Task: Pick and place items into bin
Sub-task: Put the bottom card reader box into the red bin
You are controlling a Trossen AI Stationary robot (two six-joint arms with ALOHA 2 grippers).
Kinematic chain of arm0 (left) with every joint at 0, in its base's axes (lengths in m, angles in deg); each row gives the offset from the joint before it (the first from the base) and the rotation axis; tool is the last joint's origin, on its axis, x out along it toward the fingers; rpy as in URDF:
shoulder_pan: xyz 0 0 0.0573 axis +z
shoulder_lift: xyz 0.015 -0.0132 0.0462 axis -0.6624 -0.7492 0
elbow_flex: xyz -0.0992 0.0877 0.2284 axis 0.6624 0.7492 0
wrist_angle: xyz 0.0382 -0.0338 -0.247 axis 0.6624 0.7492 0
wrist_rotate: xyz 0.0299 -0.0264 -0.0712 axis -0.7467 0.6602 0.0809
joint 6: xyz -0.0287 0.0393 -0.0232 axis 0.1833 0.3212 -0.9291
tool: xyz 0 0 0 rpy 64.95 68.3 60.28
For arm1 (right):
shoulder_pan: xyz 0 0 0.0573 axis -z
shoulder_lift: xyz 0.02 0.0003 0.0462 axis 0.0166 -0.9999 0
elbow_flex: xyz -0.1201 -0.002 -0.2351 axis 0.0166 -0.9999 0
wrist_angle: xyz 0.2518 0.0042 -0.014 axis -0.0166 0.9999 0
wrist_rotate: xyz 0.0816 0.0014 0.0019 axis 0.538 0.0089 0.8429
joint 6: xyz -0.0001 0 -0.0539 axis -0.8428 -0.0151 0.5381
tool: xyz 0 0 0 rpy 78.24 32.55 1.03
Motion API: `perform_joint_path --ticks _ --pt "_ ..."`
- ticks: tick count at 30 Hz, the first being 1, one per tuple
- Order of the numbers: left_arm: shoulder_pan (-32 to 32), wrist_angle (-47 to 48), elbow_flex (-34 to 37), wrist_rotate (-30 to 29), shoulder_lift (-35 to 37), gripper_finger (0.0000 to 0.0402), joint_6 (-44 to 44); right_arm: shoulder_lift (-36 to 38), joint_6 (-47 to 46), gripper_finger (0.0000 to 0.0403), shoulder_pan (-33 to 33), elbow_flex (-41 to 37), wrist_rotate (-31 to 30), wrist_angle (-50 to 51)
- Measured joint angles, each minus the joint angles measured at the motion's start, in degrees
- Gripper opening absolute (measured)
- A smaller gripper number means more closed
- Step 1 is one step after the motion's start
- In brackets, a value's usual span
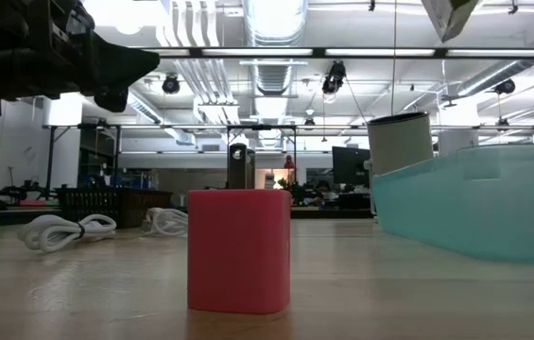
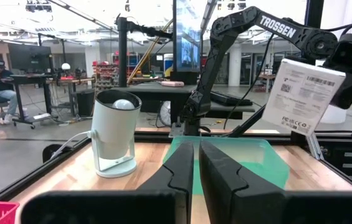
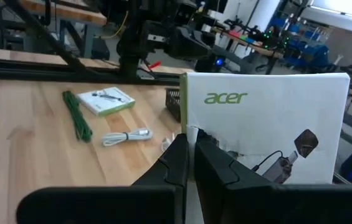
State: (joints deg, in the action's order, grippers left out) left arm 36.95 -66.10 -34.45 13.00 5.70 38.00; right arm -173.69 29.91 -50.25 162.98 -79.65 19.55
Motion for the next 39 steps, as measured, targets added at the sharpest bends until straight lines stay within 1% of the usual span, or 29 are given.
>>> perform_joint_path --ticks 4,7,9,11,13,17,19,21,23,24,26,29,31,33,35,39 --pt "0.0 0.0 0.0 0.0 0.0 0.0011 0.0 0.0 -3.1 0.0008 0.6 -0.3 0.4 -0.2" --pt "0.0 0.0 0.0 0.0 0.0 0.0011 0.0 -0.1 -4.4 0.0008 1.9 -0.3 5.0 -2.1" --pt "0.0 0.0 0.0 0.0 0.0 0.0011 0.0 -0.1 -2.4 0.0008 2.8 -0.3 9.0 -4.9" --pt "0.0 0.0 0.0 0.0 0.0 0.0011 0.0 -0.1 2.2 0.0008 3.8 -0.3 13.8 -9.1" --pt "0.0 0.0 0.0 0.0 0.0 0.0011 0.0 -0.1 7.4 0.0008 4.5 -0.4 17.3 -13.9" --pt "0.0 0.0 0.0 0.0 0.0 0.0011 0.0 -0.1 20.1 0.0008 5.7 -0.4 25.2 -25.2" --pt "0.0 0.0 0.0 0.0 0.0 0.0011 0.0 -0.2 26.1 0.0008 5.9 -0.6 25.2 -32.8" --pt "0.0 0.0 0.0 0.0 0.0 0.0011 0.0 -0.2 34.4 0.0008 5.9 -1.7 24.2 -42.9" --pt "0.0 0.0 0.0 0.0 0.0 0.0011 0.0 -0.2 43.3 0.0008 5.9 -4.1 25.3 -54.4" --pt "0.0 0.0 0.0 0.0 0.0 0.0011 0.0 -0.2 47.4 0.0008 5.9 -5.7 27.1 -60.8" --pt "0.0 0.0 0.0 0.0 0.0 0.0011 0.0 -0.2 53.2 0.0008 6.2 -9.6 32.7 -72.9" --pt "0.0 0.3 0.0 0.4 0.0 0.0011 0.0 -0.2 57.0 0.0008 7.3 -15.9 39.9 -86.5" --pt "0.0 1.7 0.0 1.7 0.0 0.0011 0.0 -0.2 58.4 0.0008 8.4 -19.8 42.1 -91.8" --pt "0.0 3.3 0.0 3.2 0.0 0.0011 0.0 -0.2 59.1 0.0008 9.3 -22.8 44.4 -95.4" --pt "0.0 3.0 0.0 4.9 -0.1 0.0011 0.5 -0.2 59.2 0.0008 10.2 -25.2 46.7 -97.6" --pt "0.0 2.1 -0.5 7.0 -0.3 0.0011 6.3 0.4 60.4 0.0008 12.1 -28.3 50.0 -99.0"
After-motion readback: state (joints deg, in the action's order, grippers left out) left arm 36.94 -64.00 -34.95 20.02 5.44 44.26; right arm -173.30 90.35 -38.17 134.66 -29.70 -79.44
